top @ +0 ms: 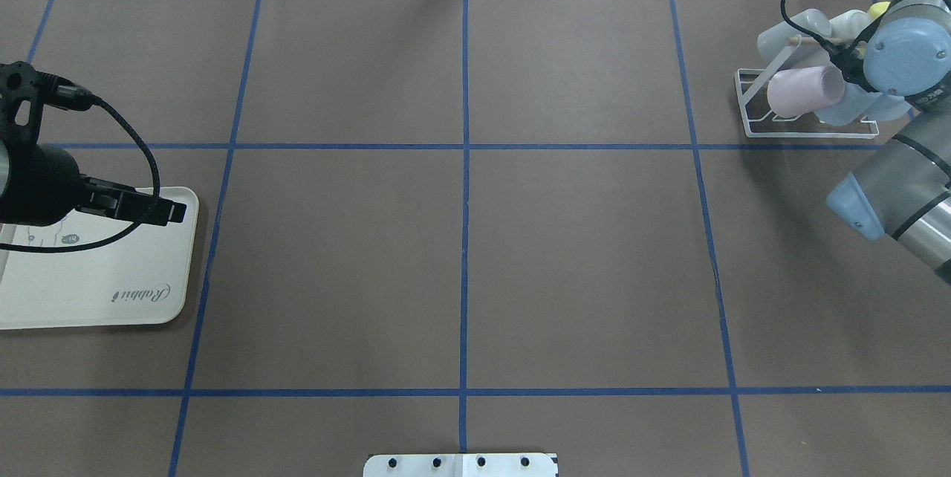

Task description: Transfer IKEA cup to right arm and place on rack

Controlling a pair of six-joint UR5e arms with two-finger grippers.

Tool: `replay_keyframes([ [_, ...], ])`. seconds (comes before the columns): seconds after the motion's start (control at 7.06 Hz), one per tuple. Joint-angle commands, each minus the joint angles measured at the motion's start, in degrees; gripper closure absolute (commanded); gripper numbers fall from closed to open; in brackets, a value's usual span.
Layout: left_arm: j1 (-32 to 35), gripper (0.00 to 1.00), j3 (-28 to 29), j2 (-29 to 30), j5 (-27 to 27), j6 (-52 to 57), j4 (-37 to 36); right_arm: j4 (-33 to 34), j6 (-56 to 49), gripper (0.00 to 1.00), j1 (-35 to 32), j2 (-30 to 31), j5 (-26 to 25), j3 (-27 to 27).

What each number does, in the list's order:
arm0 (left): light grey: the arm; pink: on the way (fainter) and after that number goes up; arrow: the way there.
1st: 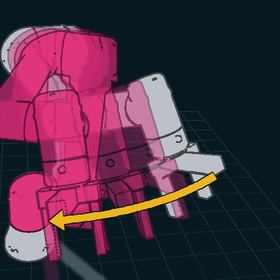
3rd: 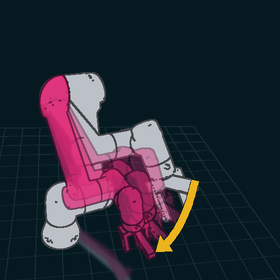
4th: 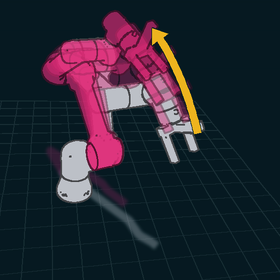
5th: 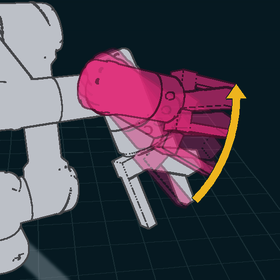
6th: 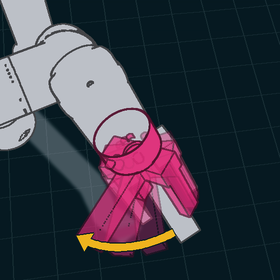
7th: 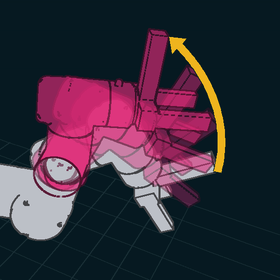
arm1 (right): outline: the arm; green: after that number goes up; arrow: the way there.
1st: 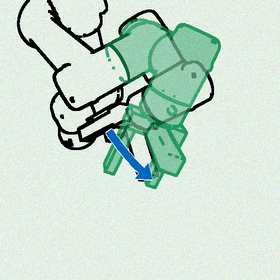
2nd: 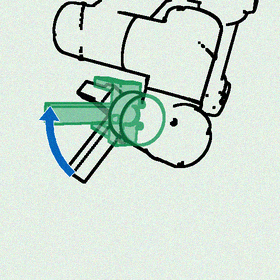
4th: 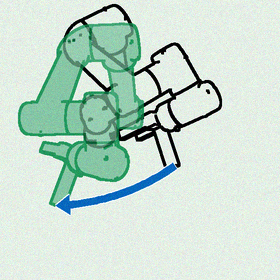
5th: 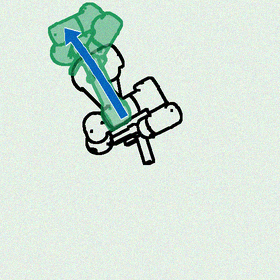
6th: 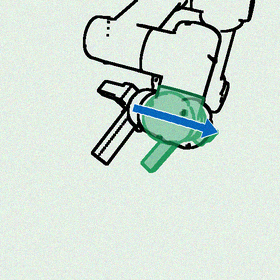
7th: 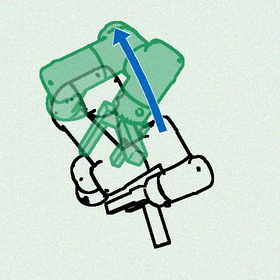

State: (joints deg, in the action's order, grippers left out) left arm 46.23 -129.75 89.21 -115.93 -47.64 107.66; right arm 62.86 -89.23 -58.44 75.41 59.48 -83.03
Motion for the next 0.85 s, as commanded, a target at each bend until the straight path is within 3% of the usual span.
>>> replay_keyframes([
  [0.0, 0.09, 0.00, -0.23, 0.00, 0.00, 0.00, 0.01, 0.51, 0.02, 0.01, -1.31, 0.00, 3.16, -3.43],
  [0.28, 0.26, 0.00, -0.32, 0.00, -0.09, 0.00, 0.01, 0.60, 1.16, 0.01, -9.02, 1.04, 17.02, -7.21],
  [0.42, 0.26, 0.00, -0.41, 0.00, -0.09, 0.00, -0.08, 0.69, 7.17, 0.01, -11.32, 3.83, 21.69, -9.85],
  [0.71, 0.61, 0.00, -0.33, -0.18, -0.26, 0.09, -0.08, 0.69, 26.73, 0.01, -17.02, 8.50, 40.53, -12.41],
])
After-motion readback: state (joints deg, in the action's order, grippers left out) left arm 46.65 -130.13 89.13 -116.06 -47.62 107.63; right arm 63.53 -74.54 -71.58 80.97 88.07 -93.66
